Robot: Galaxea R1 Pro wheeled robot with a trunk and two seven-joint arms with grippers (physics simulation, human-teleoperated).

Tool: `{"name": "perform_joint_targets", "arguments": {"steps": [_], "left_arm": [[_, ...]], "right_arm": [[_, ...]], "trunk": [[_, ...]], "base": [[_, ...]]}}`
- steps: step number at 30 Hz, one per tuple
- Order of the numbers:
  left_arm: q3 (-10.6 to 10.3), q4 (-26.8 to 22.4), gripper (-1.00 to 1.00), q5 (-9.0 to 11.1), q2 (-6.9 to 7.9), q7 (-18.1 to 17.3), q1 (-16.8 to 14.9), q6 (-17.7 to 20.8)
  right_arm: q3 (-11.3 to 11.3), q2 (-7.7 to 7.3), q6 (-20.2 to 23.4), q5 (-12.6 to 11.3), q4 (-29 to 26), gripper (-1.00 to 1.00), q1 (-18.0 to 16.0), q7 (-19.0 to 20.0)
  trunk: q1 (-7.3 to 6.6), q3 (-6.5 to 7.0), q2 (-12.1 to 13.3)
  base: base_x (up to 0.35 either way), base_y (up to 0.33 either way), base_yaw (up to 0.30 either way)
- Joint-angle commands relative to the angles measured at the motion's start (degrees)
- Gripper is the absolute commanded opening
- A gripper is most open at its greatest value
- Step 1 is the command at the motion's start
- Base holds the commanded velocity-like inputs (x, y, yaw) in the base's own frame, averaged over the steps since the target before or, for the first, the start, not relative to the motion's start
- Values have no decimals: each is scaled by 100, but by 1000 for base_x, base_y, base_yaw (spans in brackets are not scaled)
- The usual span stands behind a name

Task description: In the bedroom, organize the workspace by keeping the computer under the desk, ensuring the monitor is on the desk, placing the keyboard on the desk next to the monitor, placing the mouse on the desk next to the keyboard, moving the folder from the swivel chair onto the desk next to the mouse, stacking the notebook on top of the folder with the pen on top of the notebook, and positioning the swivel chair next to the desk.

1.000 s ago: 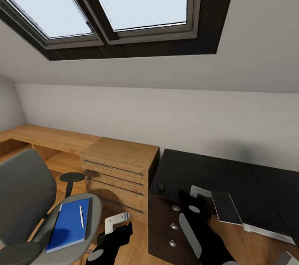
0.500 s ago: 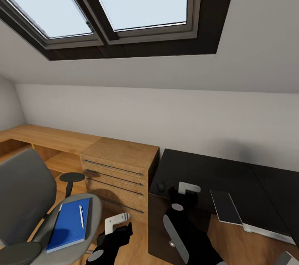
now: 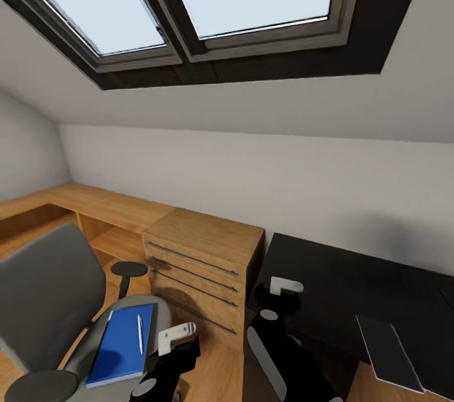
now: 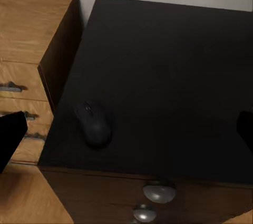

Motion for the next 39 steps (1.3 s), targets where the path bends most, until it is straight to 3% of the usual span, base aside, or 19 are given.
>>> {"name": "perform_joint_targets", "arguments": {"steps": [1,7,10,16,20,23,24,34,39], "left_arm": [[-8,-7,100,35,1,43,-7,16],[-12,-7,100,35,1,43,-7,16],[-22,-7,100,37,-3,43,-7,16],[-33,-7,100,43,0,43,-7,16],[-34,-7,100,43,2,43,-7,16],[-27,-7,100,44,8,44,-7,16],[-26,-14,100,44,9,44,-7,16],[-32,-204,100,53,-10,29,-7,16],[-34,-235,100,53,-15,27,-7,16]], "right_arm": [[13,-4,43,-25,-9,100,-6,-39],[7,-17,45,-23,1,100,-6,55],[2,-33,45,6,38,100,-6,418],[5,-219,38,41,111,100,-6,684],[2,-257,37,44,230,100,-6,734],[-15,-279,-2,88,648,100,-14,1282],[-32,-355,-182,162,1076,100,-60,1819],[-47,-463,-889,167,3015,100,-904,2393],[-47,-481,-1026,174,3453,100,-1110,2813]], "trunk": [[5,-16,-7],[5,-41,-7],[5,-43,-7],[5,-43,-7],[5,-43,-7],[5,-43,-7],[5,-43,-7],[27,-61,-47],[136,-151,-248]], "base": [[318,0,199],[320,0,113],[300,0,11],[275,0,2],[257,0,0],[84,0,0],[16,0,0],[4,0,0],[0,0,0]]}}
